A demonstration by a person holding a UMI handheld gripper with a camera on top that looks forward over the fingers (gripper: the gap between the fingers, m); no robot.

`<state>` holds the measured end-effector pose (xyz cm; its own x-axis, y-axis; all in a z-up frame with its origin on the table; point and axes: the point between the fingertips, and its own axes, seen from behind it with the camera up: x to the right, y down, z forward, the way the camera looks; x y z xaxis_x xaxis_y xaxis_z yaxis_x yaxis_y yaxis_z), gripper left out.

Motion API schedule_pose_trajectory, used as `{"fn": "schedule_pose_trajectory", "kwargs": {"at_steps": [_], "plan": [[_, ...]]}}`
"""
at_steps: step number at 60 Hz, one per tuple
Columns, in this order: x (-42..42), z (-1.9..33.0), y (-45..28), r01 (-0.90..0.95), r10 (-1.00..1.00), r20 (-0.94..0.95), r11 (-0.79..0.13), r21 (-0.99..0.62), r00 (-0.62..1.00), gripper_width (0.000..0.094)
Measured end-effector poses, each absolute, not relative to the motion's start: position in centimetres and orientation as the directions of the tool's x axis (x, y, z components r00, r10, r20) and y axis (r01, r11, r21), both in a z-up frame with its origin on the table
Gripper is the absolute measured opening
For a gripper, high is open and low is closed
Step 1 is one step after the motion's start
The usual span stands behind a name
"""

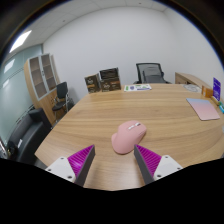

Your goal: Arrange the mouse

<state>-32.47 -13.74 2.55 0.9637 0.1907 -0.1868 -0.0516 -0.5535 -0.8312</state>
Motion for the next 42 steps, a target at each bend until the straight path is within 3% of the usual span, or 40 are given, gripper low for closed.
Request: {"fn": "schedule_pose_trajectory", "kwargs": {"at_steps": [33, 39, 42], "plan": [[-32.8, 0.3, -3.3, 0.007, 0.214, -0.145, -0.582, -0.813, 0.966, 0.0818], [-33.5, 0.0, -2.2, 0.054, 0.223, -0.094, -0.578, -0.814, 0.970, 0.0747], [-33.4, -0.3, -1.8, 0.078, 0.219, -0.063, -0.578, -0.812, 0.974, 0.0641]]}}
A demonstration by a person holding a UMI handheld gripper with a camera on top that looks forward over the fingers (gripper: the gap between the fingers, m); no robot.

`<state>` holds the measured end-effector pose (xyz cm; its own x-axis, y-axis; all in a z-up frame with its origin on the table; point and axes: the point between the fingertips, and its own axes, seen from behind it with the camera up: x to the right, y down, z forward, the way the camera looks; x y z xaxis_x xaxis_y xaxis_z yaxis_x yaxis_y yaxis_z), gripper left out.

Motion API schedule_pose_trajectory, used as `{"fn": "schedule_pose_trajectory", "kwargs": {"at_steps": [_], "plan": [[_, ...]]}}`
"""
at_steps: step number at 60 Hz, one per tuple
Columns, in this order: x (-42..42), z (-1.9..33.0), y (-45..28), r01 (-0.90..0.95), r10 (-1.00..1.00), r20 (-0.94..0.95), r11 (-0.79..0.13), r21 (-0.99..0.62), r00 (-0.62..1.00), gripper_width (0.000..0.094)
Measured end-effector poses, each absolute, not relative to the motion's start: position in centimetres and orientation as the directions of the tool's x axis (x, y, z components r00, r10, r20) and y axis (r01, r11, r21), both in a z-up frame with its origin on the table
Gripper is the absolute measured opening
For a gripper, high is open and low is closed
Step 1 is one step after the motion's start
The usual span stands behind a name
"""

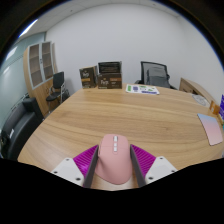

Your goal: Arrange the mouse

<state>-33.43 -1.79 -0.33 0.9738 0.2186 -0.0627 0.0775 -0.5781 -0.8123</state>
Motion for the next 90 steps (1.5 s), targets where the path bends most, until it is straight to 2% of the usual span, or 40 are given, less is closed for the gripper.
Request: {"fn": "schedule_pose_trajectory", "kwargs": {"at_steps": [1, 11, 23, 29, 38, 46, 53, 56, 59, 68, 78, 87, 90], "plan": [[-33.3, -0.5, -1.7, 0.086, 0.214, -0.049, -0.579, -0.811, 0.976, 0.0565], [-33.1, -0.8, -1.8, 0.107, 0.194, -0.011, -0.584, -0.804, 0.981, 0.0449], [-34.0, 0.0, -2.2, 0.100, 0.200, -0.042, -0.646, -0.756, 0.979, 0.0420], [-35.0, 4.4, -1.4, 0.124, 0.241, -0.026, -0.587, -0.800, 0.970, 0.0423], [-32.6, 14.5, 2.3, 0.053, 0.228, -0.060, -0.459, -0.887, 0.972, 0.0423], [-23.9, 22.2, 6.4, 0.025, 0.170, -0.036, -0.345, -0.938, 0.985, 0.0421], [-11.5, 24.5, 9.2, 0.039, 0.082, 0.016, -0.294, -0.955, 0.997, 0.0418], [-6.1, 23.5, 10.2, 0.043, 0.048, 0.029, -0.305, -0.952, 0.998, 0.0418], [-0.8, 21.0, 11.0, 0.034, 0.016, 0.031, -0.351, -0.936, 0.999, 0.0417], [10.7, 11.2, 11.6, 0.018, -0.032, 0.038, -0.483, -0.875, 0.999, 0.0419], [14.5, 3.9, 10.9, -0.024, -0.032, -0.007, -0.559, -0.829, 0.999, 0.0419], [16.4, 0.1, 10.2, -0.076, -0.071, -0.041, -0.618, -0.783, 0.997, 0.0420], [16.5, 0.0, 10.3, -0.037, -0.039, -0.017, -0.607, -0.794, 0.999, 0.0420]]}}
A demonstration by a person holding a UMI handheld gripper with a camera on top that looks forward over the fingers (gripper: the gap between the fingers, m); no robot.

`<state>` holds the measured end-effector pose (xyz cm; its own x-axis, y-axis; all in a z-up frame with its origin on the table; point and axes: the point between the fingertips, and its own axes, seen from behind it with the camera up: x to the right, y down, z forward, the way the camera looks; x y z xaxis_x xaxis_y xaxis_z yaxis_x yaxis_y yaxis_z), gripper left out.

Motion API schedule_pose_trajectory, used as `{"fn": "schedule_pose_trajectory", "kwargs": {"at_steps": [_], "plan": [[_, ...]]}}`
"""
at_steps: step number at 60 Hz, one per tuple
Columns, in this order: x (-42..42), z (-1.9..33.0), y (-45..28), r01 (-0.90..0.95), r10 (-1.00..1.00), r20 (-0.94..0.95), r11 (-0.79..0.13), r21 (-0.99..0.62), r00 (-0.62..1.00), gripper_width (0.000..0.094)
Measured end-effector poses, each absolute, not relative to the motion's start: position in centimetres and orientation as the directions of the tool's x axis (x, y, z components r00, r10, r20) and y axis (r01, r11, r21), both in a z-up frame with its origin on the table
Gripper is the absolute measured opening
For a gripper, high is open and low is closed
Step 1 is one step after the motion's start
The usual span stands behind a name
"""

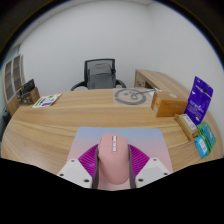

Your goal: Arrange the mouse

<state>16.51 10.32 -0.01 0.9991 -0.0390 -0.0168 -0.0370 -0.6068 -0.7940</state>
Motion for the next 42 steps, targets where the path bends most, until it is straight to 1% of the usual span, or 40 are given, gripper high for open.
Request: {"fn": "schedule_pose_trajectory", "kwargs": {"at_steps": [2, 6, 9, 15, 16, 17, 18, 19, 20, 21, 23, 26, 30, 35, 42], "plan": [[16.5, -0.1, 10.3, -0.005, -0.018, 0.007, -0.605, -0.796, 1.000, 0.0421], [16.5, -0.2, 10.3, -0.002, -0.012, 0.007, -0.612, -0.791, 1.000, 0.0427], [16.4, -0.1, 10.4, -0.001, -0.009, 0.006, -0.612, -0.791, 1.000, 0.0455], [16.5, -0.2, 10.4, 0.003, -0.009, 0.011, -0.624, -0.781, 1.000, 0.0557], [16.4, -0.3, 10.3, 0.001, -0.007, 0.008, -0.631, -0.776, 1.000, 0.0583], [16.3, -0.5, 10.1, -0.002, -0.005, 0.002, -0.641, -0.767, 1.000, 0.0630], [16.2, -0.7, 9.8, -0.006, -0.006, -0.003, -0.653, -0.757, 1.000, 0.0700], [16.1, -0.8, 9.7, -0.010, -0.005, -0.009, -0.662, -0.749, 1.000, 0.0813], [15.9, -0.7, 9.6, -0.010, 0.000, -0.014, -0.666, -0.746, 1.000, 0.0843], [15.9, -0.6, 9.5, -0.010, 0.004, -0.017, -0.666, -0.746, 1.000, 0.0849], [15.4, -0.2, 9.3, -0.008, 0.015, -0.024, -0.662, -0.750, 1.000, 0.0826], [15.1, 0.5, 8.5, -0.002, 0.019, -0.020, -0.659, -0.752, 1.000, 0.0841], [14.7, 1.8, 7.1, 0.013, 0.022, -0.002, -0.652, -0.758, 1.000, 0.0837], [14.4, 3.5, 4.5, 0.009, -0.003, 0.014, -0.650, -0.760, 1.000, 0.0837], [12.5, 6.9, 0.2, -0.050, -0.040, -0.032, -0.633, -0.773, 0.999, 0.0832]]}}
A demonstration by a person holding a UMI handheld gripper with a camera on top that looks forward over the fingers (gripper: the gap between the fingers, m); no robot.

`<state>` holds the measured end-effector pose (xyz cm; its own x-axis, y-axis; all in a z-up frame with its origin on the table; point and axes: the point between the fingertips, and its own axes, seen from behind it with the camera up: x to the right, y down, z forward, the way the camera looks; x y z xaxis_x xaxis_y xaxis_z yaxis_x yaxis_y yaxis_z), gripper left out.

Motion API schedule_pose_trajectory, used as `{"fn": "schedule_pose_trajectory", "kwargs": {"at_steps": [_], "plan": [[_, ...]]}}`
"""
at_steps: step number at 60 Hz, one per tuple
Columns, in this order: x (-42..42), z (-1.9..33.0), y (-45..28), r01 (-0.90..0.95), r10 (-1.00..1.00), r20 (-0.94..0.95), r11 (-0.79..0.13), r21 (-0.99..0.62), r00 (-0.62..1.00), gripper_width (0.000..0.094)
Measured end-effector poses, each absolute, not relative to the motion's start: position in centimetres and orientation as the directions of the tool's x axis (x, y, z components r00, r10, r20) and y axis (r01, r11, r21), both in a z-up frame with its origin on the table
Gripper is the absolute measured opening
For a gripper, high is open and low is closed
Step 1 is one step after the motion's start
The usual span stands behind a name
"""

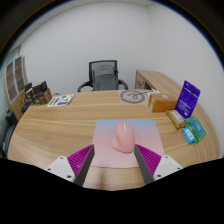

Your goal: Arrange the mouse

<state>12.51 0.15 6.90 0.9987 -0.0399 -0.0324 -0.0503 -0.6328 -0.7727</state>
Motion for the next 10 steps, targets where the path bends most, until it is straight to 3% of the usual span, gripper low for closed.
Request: {"fn": "schedule_pose_trajectory", "kwargs": {"at_steps": [10], "plan": [[10.2, 9.8, -7.2, -0.130, -0.100, -0.087, -0.623, -0.771, 0.991, 0.0829]]}}
